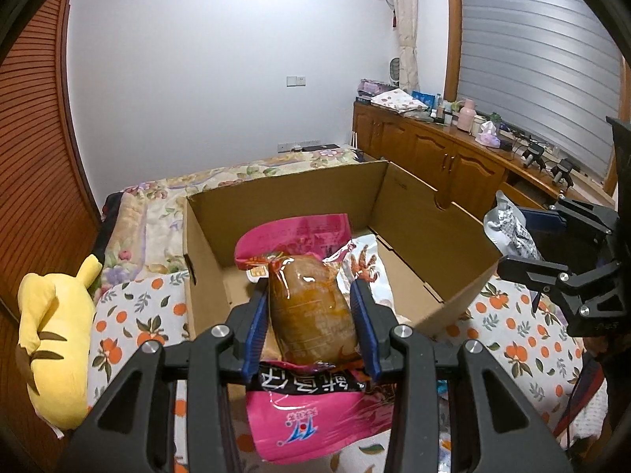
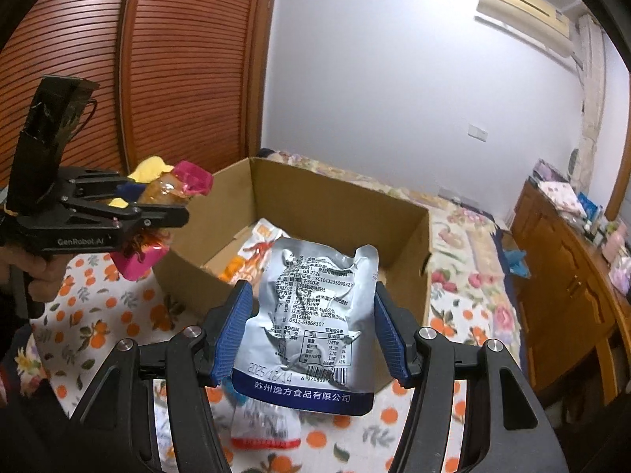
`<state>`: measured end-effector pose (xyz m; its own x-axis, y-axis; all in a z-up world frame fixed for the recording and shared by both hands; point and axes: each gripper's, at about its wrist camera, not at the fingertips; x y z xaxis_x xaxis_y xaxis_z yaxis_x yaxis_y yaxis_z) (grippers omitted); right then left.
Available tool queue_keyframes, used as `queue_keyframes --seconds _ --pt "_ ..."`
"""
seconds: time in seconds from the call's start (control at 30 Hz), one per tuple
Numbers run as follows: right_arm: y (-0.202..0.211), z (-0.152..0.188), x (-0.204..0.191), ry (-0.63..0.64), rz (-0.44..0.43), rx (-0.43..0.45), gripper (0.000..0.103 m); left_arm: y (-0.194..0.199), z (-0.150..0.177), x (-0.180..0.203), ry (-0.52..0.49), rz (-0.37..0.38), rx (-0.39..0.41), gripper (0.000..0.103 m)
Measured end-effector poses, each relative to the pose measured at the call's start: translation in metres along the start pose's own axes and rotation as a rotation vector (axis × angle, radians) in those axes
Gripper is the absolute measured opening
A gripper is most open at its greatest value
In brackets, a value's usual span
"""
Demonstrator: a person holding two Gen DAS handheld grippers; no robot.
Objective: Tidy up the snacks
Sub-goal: 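Lift both packets and carry them over the cardboard box, then open both tools to drop the packets into the box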
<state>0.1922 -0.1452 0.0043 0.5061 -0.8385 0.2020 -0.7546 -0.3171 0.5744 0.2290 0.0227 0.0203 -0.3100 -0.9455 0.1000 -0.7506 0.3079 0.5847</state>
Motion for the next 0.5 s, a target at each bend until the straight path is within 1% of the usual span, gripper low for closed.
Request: queue_keyframes --seconds 0.27,0.5 --pt "-0.032 -0.019 0.005 0.011 -0.024 0.012 0.062 -0.03 -0.017 -0.008 -0.006 -0.003 -0.021 0.04" --pt "-0.066 -0.029 0.012 0.0 -0.051 0.006 0.062 -0.05 -0.023 -0.017 0.004 -0.013 -0.045 0.04"
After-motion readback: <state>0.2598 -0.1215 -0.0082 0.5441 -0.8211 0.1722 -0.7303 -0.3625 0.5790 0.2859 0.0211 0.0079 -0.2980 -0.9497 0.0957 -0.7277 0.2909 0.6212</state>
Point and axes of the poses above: each gripper's, at about its wrist camera, not at the fingertips, and y roughly against the way its jaws point, x to its right, z to its underside, and after that the axes turned 4 degrees about y, right-handed
